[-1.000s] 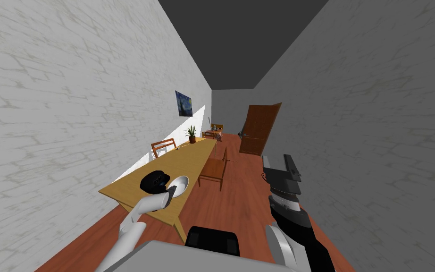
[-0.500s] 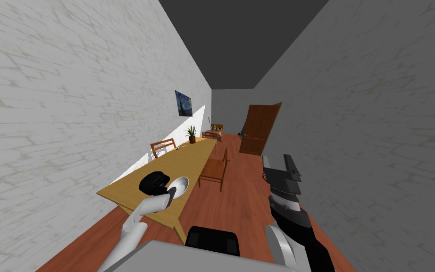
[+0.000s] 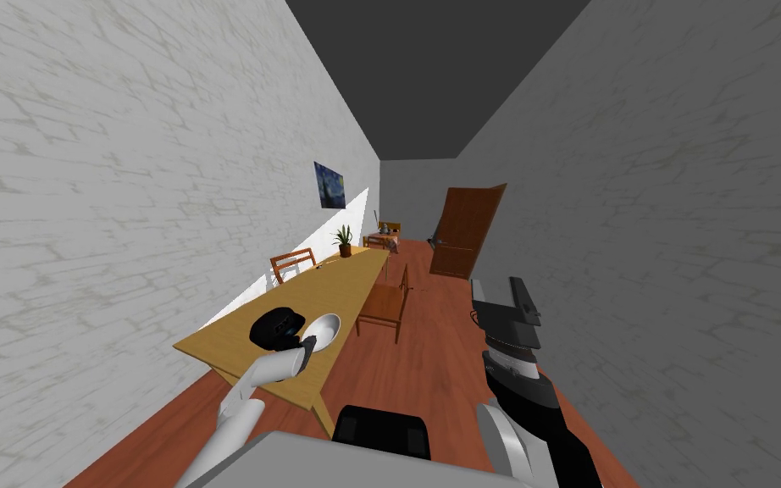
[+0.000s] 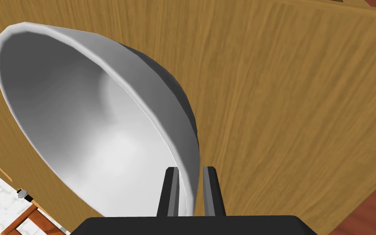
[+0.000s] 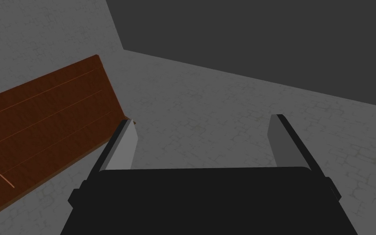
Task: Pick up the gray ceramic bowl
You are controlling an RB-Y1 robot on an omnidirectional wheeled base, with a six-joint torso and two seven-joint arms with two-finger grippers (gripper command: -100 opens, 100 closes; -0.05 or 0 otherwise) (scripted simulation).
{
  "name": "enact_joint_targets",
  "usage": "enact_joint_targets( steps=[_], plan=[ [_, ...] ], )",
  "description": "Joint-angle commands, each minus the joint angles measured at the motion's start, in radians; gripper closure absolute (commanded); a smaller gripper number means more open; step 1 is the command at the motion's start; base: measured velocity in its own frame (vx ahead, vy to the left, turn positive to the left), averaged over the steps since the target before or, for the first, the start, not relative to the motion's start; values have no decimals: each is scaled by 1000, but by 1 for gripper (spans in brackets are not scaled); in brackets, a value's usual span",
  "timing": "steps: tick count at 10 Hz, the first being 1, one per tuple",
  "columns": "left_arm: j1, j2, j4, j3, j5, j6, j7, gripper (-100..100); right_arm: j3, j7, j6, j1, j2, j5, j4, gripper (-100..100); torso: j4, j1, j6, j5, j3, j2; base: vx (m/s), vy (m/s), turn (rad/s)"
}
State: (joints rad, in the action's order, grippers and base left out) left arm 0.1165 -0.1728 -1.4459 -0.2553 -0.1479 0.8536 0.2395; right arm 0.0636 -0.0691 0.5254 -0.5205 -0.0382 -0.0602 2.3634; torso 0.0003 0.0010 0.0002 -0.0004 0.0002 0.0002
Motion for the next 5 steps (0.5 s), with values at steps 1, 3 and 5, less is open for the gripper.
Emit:
enact_joint_targets(
  steps=[1, 3, 5],
  plan=[
    [5, -1, -35, -6, -5, 31, 4, 100, 0, 0, 0, 0, 0, 0, 0, 0, 0, 0, 0, 0, 0, 0, -16, -18, 10],
    [13, -3, -72, -12, -11, 63, 10, 100, 0, 0, 0, 0, 0, 0, 0, 0, 1, -2, 0, -1, 1, 2, -28, -26, 7],
    [11, -3, -64, -11, -11, 56, 9, 0, 0, 0, 0, 0, 0, 0, 0, 0, 1, -2, 0, -1, 1, 2, -6, -5, 2]
  ],
)
